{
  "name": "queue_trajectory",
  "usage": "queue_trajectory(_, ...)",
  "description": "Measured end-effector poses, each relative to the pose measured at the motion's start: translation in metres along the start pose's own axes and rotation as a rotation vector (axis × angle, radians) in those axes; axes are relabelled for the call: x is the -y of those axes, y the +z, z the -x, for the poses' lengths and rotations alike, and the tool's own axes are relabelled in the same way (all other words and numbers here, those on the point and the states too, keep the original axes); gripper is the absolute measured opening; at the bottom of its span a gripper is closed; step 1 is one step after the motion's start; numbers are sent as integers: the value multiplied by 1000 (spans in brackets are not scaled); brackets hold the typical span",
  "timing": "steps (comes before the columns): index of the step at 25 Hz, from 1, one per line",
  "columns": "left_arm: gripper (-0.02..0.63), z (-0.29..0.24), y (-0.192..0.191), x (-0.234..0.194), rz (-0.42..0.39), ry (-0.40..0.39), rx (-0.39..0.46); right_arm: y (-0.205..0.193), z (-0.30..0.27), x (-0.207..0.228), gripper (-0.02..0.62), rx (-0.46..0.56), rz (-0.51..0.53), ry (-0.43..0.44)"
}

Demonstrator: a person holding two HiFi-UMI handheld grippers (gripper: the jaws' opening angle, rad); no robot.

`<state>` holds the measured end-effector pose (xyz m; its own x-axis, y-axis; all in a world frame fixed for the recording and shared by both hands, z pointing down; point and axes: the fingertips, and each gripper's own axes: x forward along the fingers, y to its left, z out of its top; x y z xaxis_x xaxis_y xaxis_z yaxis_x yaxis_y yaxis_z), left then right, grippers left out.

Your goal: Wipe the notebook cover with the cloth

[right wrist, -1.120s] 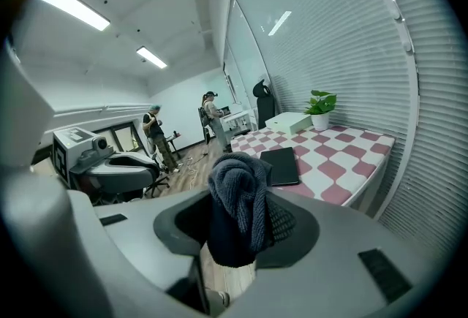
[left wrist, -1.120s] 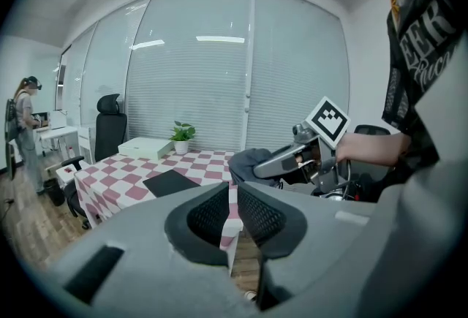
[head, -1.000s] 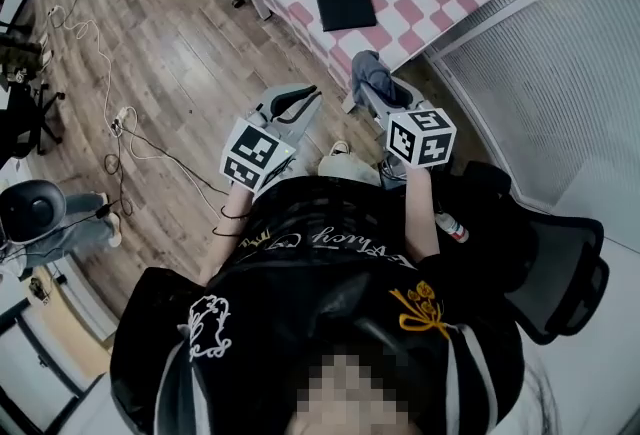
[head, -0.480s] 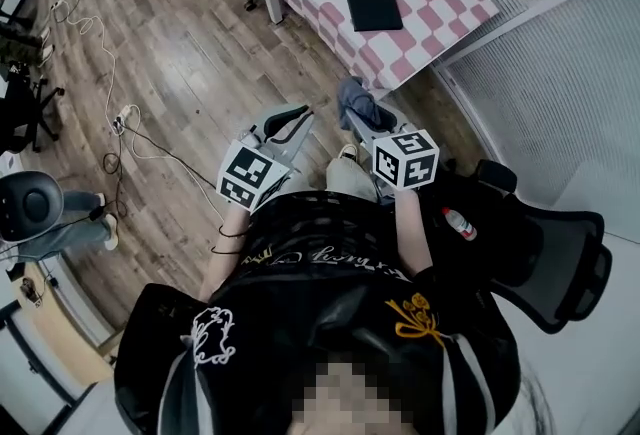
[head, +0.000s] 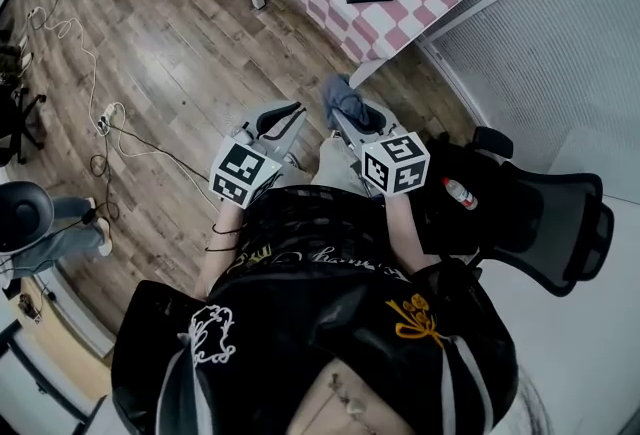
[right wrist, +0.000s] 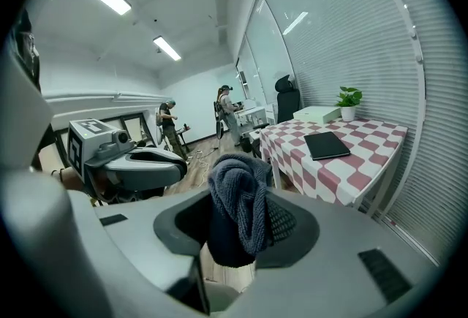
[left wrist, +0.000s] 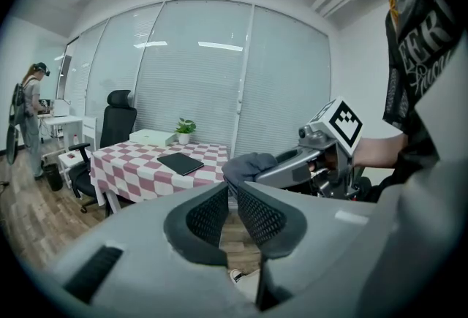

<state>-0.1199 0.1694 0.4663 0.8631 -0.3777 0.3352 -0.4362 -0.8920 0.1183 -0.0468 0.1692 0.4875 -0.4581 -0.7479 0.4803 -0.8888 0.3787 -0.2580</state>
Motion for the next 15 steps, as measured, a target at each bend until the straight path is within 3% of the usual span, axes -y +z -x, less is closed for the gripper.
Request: queue_trajectory(15,34,19,-5,3,-18,-6,13,-7,0,-17,126,0,20,-17)
